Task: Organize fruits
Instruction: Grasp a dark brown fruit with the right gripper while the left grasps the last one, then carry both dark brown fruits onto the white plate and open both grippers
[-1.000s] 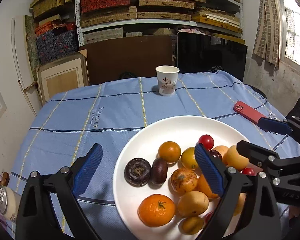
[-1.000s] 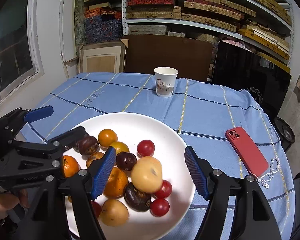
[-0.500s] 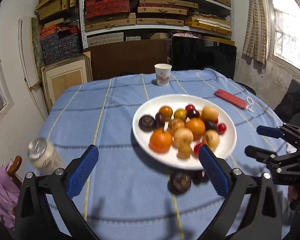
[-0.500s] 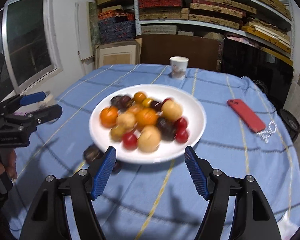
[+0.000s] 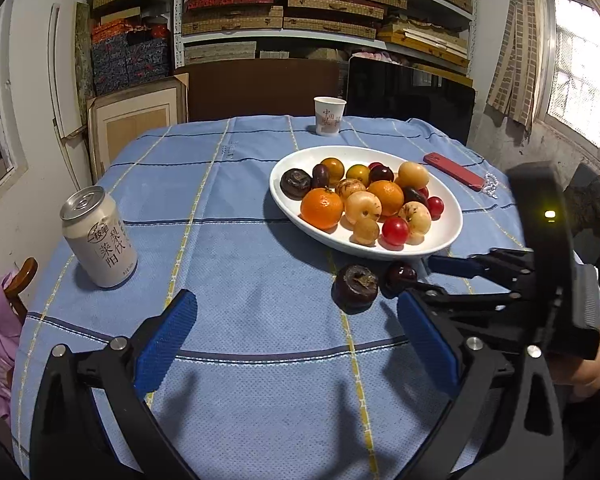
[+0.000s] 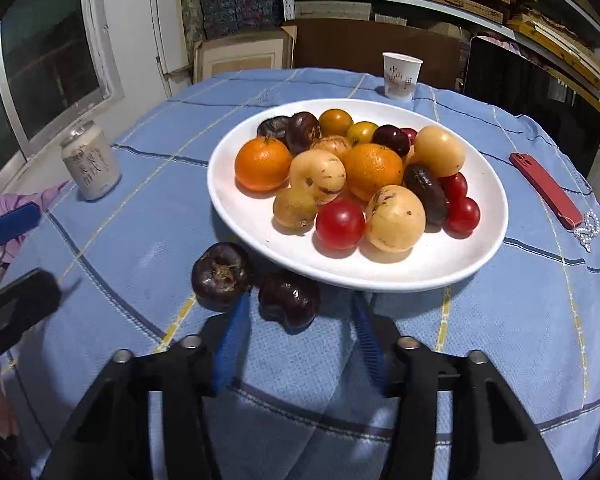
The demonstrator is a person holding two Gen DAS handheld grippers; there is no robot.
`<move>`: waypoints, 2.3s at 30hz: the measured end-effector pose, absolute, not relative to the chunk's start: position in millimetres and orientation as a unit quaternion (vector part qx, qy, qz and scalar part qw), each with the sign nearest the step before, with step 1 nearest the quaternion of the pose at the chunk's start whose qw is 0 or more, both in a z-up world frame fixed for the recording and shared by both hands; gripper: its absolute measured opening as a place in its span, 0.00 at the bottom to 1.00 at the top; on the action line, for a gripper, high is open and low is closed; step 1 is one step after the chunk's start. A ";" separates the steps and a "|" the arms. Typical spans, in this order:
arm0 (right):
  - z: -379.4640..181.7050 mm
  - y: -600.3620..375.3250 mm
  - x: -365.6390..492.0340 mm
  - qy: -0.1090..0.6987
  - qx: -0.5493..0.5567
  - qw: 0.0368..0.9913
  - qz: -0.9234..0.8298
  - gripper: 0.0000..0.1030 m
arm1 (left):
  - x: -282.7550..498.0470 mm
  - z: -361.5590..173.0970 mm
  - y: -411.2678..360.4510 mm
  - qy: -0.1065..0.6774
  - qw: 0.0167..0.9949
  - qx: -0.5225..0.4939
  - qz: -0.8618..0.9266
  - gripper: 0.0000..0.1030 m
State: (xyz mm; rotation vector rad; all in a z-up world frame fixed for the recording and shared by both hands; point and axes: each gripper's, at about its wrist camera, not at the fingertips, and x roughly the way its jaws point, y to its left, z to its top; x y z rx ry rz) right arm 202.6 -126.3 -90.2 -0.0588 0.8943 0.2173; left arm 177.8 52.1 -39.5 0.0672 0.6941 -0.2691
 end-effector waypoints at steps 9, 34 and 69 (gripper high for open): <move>-97.1 -127.2 212.9 0.443 -0.002 0.890 0.105 0.48 | 185.4 -45.9 53.9 0.341 0.932 0.038 -0.117 0.96; -72.1 -193.2 137.9 0.387 0.040 0.916 0.097 0.34 | 247.1 -95.3 -35.6 0.396 0.901 0.119 -0.133 0.96; -70.0 -196.3 126.2 0.367 0.041 0.924 0.100 0.34 | 238.2 -93.4 -21.1 0.399 0.901 0.079 -0.152 0.37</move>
